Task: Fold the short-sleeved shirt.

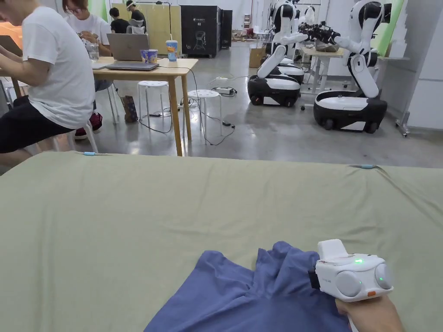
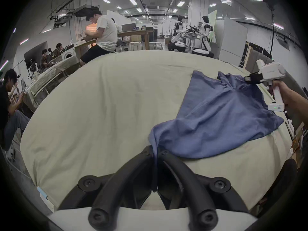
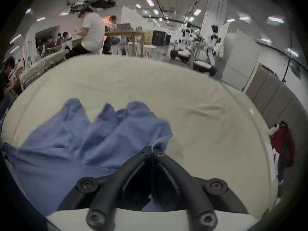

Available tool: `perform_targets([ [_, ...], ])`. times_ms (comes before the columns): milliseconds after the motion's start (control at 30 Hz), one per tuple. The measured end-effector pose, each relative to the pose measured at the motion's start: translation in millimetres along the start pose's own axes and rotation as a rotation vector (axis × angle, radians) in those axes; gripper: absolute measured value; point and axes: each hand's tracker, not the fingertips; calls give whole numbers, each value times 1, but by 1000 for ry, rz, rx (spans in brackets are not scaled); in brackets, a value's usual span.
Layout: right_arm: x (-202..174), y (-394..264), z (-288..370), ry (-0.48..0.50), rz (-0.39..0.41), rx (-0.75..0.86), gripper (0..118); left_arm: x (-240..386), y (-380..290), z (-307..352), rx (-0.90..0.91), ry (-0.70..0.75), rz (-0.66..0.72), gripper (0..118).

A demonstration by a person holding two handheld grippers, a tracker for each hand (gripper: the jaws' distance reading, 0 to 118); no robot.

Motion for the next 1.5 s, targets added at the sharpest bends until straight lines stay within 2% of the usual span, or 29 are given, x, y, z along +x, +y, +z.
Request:
perform_targets([
  [100, -6, 3, 53, -11, -32, 94, 2, 5, 6, 2, 17, 7, -20, 2],
  [267, -28, 1, 133, -45, 10, 195, 2, 5, 24, 1, 30, -2, -6, 2],
  [333, -30, -2, 158, -57, -9, 231, 2, 7, 36, -1, 41, -3, -13, 2],
  [500, -24, 6, 201, -115, 44, 287, 2, 13, 86, 4, 130, 0, -4, 2],
  [567, -14, 17, 216, -137, 49, 319, 2, 18, 113, 10, 177, 30, -39, 2],
  [700, 20, 43, 233, -169, 7, 379, 2, 33, 168, 20, 236, 52, -105, 2],
  [1000, 76, 127, 278, -288, 18, 487, 2, 69, 300, 61, 369, 96, -160, 1],
  [1133, 106, 168, 294, -296, -51, 546, 2, 83, 353, 80, 440, 143, -197, 1],
  [1300, 133, 217, 291, -356, -27, 560, 2, 93, 416, 92, 499, 232, -217, 1],
  [1500, 159, 262, 304, -380, -105, 633, 2, 87, 481, 117, 555, 269, -193, 1],
])
